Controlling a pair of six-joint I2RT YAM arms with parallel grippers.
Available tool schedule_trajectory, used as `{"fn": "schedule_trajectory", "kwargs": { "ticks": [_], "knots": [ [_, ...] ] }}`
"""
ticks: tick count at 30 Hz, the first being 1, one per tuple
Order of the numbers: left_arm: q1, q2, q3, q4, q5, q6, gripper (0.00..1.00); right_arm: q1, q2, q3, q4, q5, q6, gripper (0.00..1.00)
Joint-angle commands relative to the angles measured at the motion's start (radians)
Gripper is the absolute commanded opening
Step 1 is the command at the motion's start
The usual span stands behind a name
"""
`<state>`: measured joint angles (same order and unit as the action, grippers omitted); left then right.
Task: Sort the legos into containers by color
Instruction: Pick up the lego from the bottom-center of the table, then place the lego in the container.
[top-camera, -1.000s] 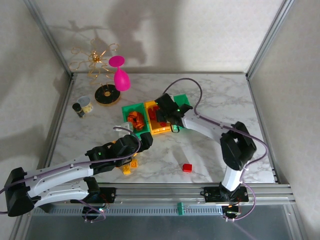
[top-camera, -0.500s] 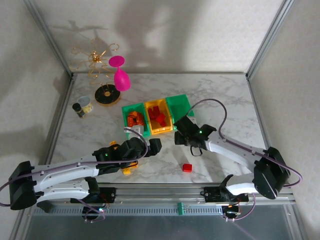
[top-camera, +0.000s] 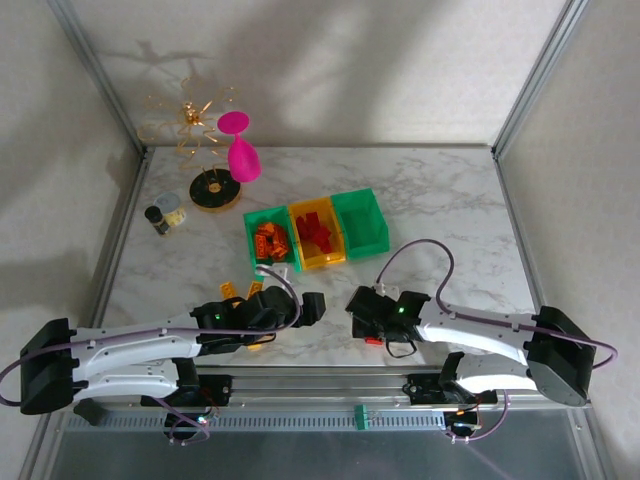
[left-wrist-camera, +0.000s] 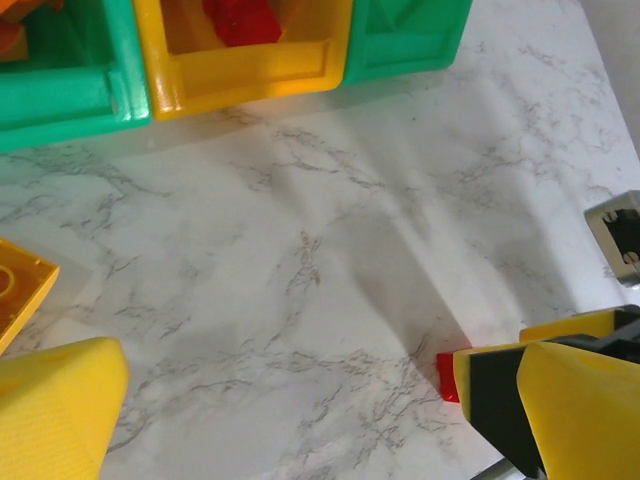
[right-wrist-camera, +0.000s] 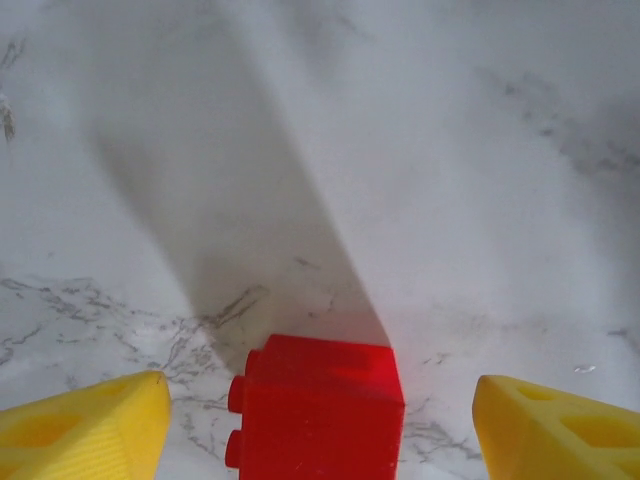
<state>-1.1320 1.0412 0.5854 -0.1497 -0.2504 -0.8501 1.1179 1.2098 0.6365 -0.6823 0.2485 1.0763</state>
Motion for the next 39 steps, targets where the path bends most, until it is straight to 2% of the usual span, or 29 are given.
{"fn": "schedule_trajectory", "kwargs": {
  "ticks": [1,9,14,19,22,28,35,39],
  "knots": [
    [-0.010,-0.021,-0.014,-0.004,-0.015,-0.026,1.00,0.035,0.030,-0.021,0.032,0.000,0.104,0.79],
    [-0.011,-0.046,-0.026,-0.022,-0.033,-0.042,1.00,0.068,0.127,-0.002,0.067,0.012,0.113,0.63],
    [-0.011,-0.069,-0.023,-0.035,-0.060,-0.061,1.00,0.067,0.121,0.011,0.061,0.030,0.101,0.48],
    [-0.011,-0.082,0.005,-0.072,-0.083,-0.072,1.00,0.067,0.102,0.038,0.053,0.050,0.085,0.38],
    [-0.008,-0.089,0.019,-0.102,-0.096,-0.084,1.00,0.066,0.065,0.055,0.070,0.059,0.063,0.38],
    [-0.007,-0.086,0.089,-0.168,-0.099,-0.097,1.00,0.043,0.024,0.165,-0.009,0.137,-0.014,0.38],
    [-0.006,-0.123,0.099,-0.188,-0.131,-0.123,1.00,-0.075,0.020,0.280,0.038,0.150,-0.215,0.39],
    [0.026,-0.125,0.132,-0.213,-0.141,-0.106,1.00,-0.127,0.057,0.356,0.079,0.166,-0.315,0.40]
  ]
}}
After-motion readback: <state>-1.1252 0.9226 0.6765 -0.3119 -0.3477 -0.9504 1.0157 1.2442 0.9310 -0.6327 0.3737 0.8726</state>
